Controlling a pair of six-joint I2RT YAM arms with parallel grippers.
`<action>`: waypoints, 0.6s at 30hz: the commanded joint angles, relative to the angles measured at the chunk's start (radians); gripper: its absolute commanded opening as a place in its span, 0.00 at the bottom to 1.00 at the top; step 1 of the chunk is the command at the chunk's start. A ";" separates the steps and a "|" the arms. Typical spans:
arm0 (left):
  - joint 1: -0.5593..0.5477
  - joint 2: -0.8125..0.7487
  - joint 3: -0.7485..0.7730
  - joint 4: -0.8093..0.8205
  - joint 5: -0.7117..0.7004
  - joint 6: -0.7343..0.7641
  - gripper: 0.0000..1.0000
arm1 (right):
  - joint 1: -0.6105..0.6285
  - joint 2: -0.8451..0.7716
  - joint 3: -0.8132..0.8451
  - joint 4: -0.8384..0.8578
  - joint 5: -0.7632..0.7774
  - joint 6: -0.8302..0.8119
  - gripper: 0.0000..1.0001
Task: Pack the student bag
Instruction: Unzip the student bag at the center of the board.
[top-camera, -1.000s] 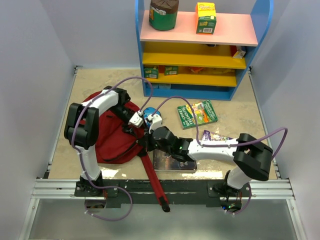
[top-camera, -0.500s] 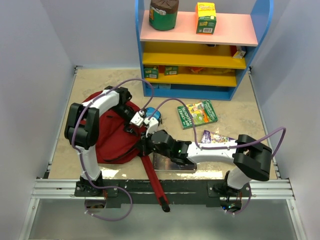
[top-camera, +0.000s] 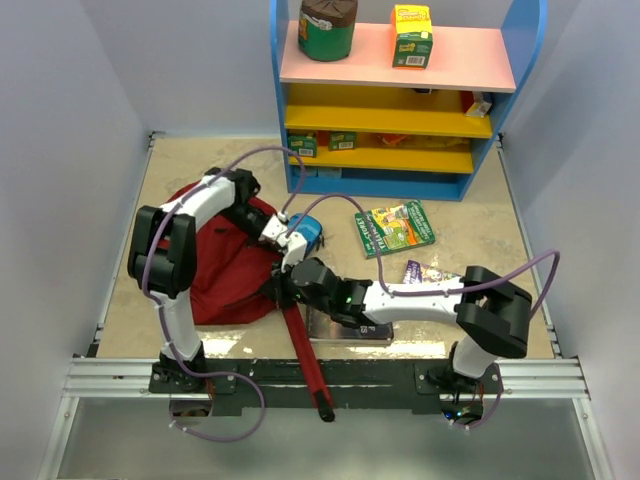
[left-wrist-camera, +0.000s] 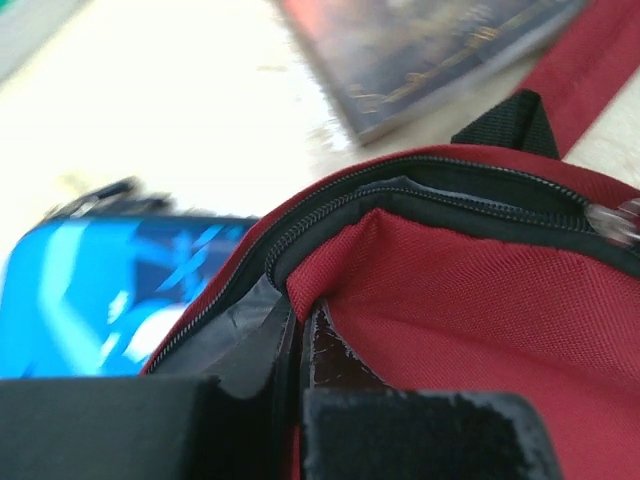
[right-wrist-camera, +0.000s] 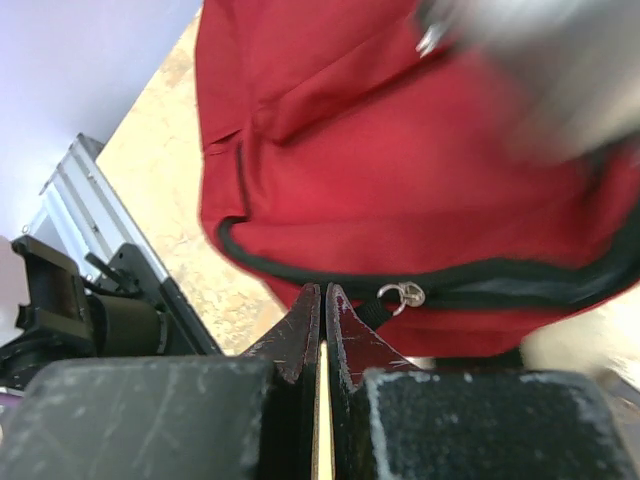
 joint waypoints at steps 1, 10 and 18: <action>0.115 -0.037 0.162 0.071 0.144 -0.127 0.00 | 0.058 0.046 0.090 0.017 -0.020 -0.002 0.00; 0.186 -0.145 0.080 0.199 0.261 -0.347 0.00 | 0.143 0.253 0.328 -0.023 -0.109 -0.046 0.00; 0.187 -0.187 0.058 0.339 0.227 -0.560 0.00 | 0.183 0.428 0.553 -0.136 -0.244 -0.080 0.00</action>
